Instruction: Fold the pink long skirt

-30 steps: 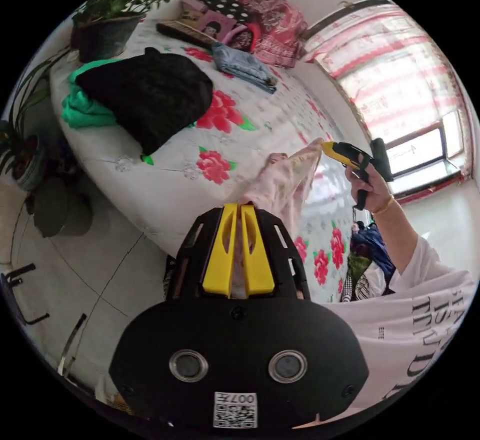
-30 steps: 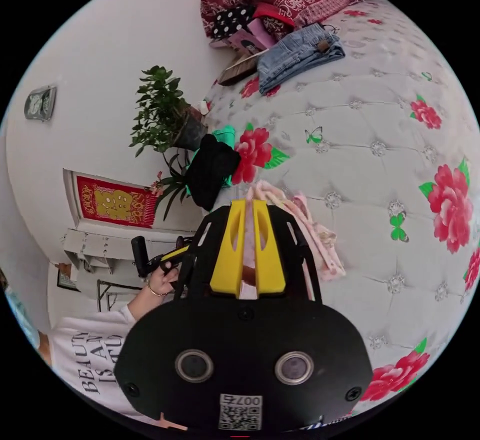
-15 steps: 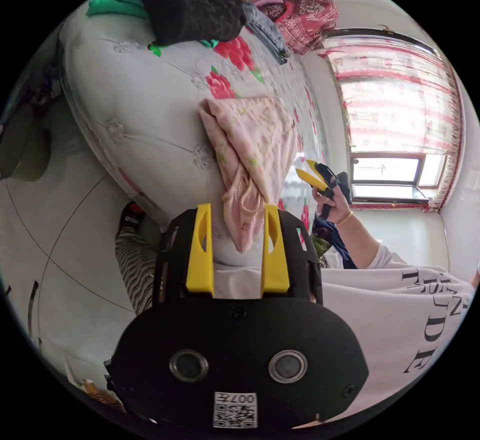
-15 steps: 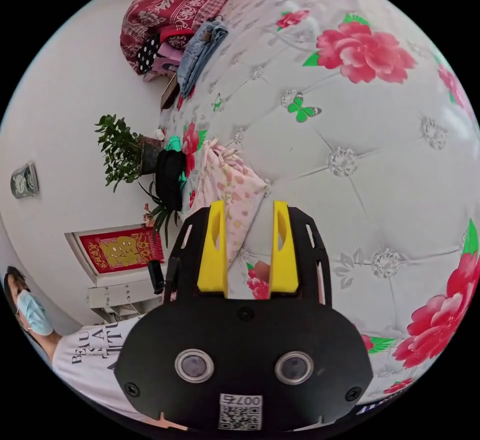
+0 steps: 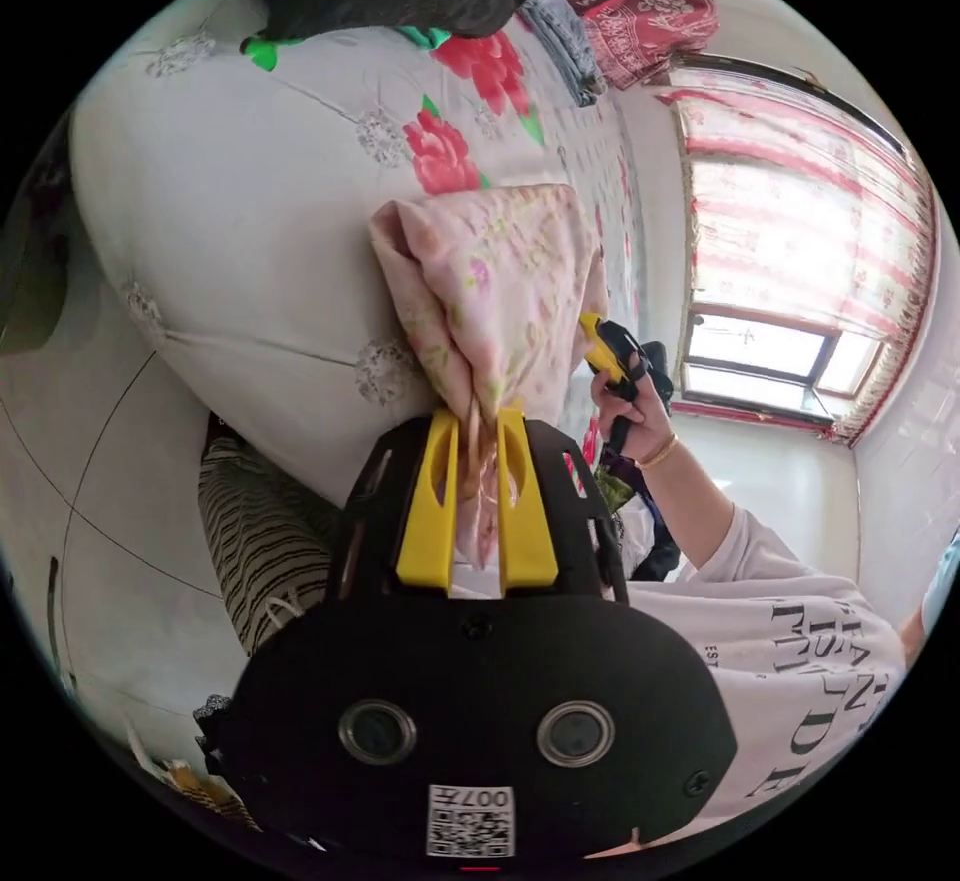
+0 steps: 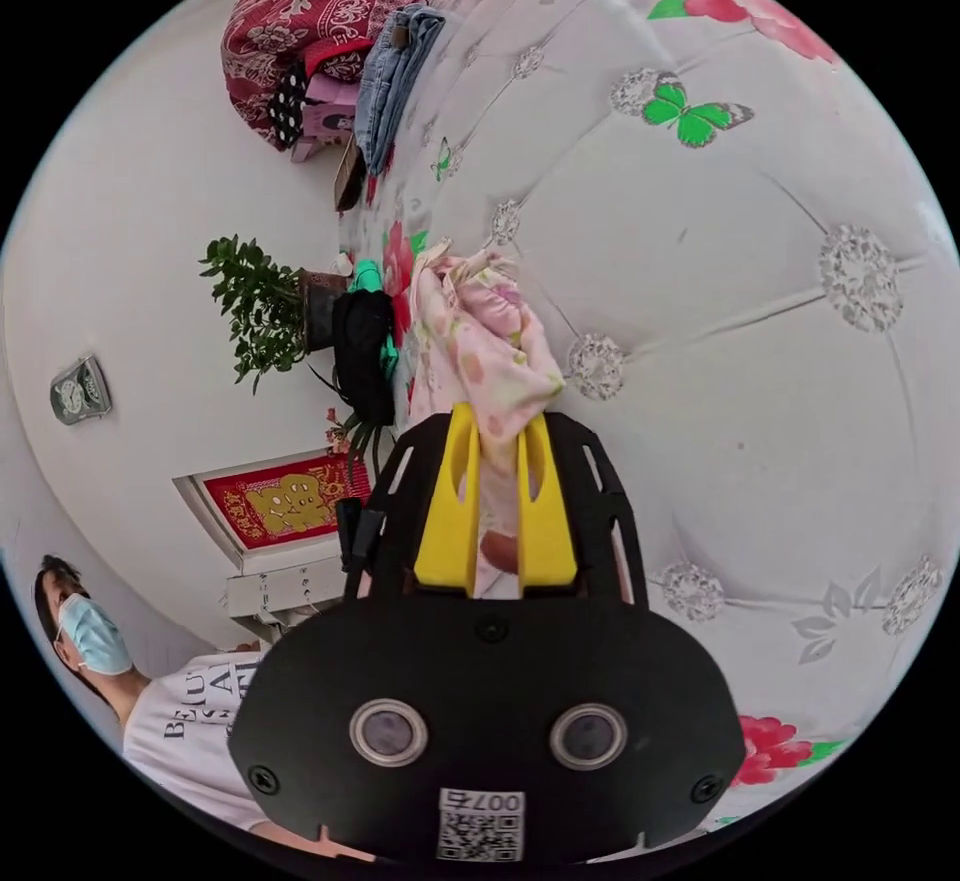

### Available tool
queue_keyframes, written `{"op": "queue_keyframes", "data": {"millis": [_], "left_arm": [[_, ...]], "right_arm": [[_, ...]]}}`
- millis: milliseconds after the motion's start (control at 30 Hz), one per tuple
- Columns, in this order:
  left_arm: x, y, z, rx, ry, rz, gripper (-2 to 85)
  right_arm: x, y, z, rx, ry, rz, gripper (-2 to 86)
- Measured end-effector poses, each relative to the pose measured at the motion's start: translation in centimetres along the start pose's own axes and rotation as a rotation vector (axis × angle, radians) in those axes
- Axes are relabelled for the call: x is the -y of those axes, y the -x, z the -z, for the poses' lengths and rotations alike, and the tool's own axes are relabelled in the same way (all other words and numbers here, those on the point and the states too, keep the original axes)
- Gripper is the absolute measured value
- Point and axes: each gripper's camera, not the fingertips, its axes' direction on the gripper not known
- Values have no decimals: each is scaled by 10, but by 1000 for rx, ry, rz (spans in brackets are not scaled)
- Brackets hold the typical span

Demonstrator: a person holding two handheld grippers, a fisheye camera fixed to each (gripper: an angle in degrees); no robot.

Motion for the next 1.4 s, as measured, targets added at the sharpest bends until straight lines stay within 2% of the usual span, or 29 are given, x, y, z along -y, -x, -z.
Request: {"op": "queue_keyframes", "data": {"millis": [100, 233, 367, 533, 633, 700, 767, 867, 933, 1000, 1133, 1267, 1400], "left_arm": [[-4, -8, 14, -2, -11, -60, 40], [-6, -28, 68, -90, -131, -100, 24], [12, -58, 139, -128, -263, -187, 19], [28, -122, 260, -45, -491, -391, 22], [32, -126, 306, 27, -591, -415, 26], [37, -111, 319, 43, -621, -353, 29], [45, -87, 320, 98, -638, -265, 35], [66, -28, 292, 189, -538, -58, 54], [65, 11, 271, 251, -476, 67, 72], [52, 25, 267, 269, -505, 102, 76], [24, 25, 264, 334, -554, 50, 75], [13, -8, 238, 456, -471, -92, 70], [3, -71, 178, 598, -310, -353, 70]], "right_arm": [[-4, 14, 6, 29, 3, 3, 27], [-4, 63, 11, 181, 0, 0, 18], [15, 160, 2, 242, -4, 139, 15], [32, 291, -25, 351, -18, 366, 16], [42, 346, -58, 334, -29, 430, 22], [48, 362, -90, 305, -24, 416, 28], [59, 360, -139, 235, -13, 348, 40], [69, 325, -195, 85, -15, 206, 56], [69, 297, -216, 26, -1, 135, 62], [58, 270, -218, -26, -21, 97, 69], [18, 259, -186, -111, -51, 214, 74], [-70, 247, -146, -430, -18, 380, 75], [-175, 214, -109, -713, 15, 345, 75]]}}
